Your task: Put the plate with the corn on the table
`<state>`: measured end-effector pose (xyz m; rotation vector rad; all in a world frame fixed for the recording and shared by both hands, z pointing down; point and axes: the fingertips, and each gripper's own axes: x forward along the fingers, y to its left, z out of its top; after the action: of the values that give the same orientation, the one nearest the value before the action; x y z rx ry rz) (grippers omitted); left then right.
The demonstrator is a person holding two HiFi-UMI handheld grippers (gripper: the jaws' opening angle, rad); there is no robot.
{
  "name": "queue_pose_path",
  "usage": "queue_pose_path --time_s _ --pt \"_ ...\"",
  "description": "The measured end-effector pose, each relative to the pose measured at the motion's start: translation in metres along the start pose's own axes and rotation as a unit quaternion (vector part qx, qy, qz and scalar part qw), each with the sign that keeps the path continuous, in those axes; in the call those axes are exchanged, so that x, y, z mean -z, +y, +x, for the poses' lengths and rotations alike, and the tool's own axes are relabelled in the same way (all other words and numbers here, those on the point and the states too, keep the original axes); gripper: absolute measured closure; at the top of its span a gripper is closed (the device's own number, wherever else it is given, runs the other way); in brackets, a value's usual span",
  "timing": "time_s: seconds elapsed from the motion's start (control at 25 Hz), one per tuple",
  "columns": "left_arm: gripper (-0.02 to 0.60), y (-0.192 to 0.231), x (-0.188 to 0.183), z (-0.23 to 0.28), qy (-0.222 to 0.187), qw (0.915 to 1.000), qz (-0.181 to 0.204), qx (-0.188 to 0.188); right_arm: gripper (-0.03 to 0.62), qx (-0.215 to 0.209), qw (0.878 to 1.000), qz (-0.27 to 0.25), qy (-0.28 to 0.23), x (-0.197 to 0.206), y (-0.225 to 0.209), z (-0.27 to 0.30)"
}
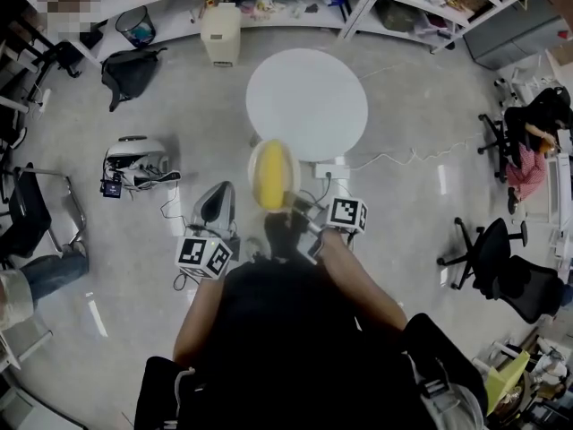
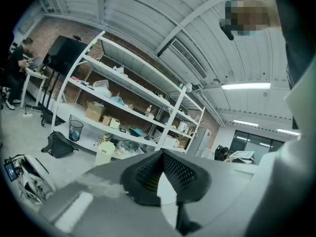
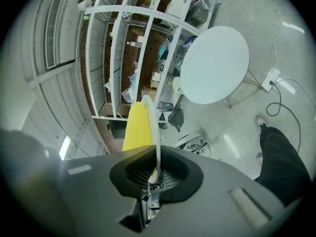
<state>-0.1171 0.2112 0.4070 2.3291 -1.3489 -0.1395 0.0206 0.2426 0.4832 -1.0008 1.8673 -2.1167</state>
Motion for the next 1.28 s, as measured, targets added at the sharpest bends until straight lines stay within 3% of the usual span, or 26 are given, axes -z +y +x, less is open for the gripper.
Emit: queue_pose_path --time_s 0.76,1.28 --pt "0.577 0.009 -0.027 0.120 0.002 0.9997 0.002 -0.026 0.565 -0.019 0.999 -0.023 0.034 -0.124 0.020 0.038" --pt "0.577 0.033 -0.046 0.160 -0.001 0.9990 0.003 -0.045 0.565 -0.026 0.999 -0.016 0.042 -0.171 0.033 0.067"
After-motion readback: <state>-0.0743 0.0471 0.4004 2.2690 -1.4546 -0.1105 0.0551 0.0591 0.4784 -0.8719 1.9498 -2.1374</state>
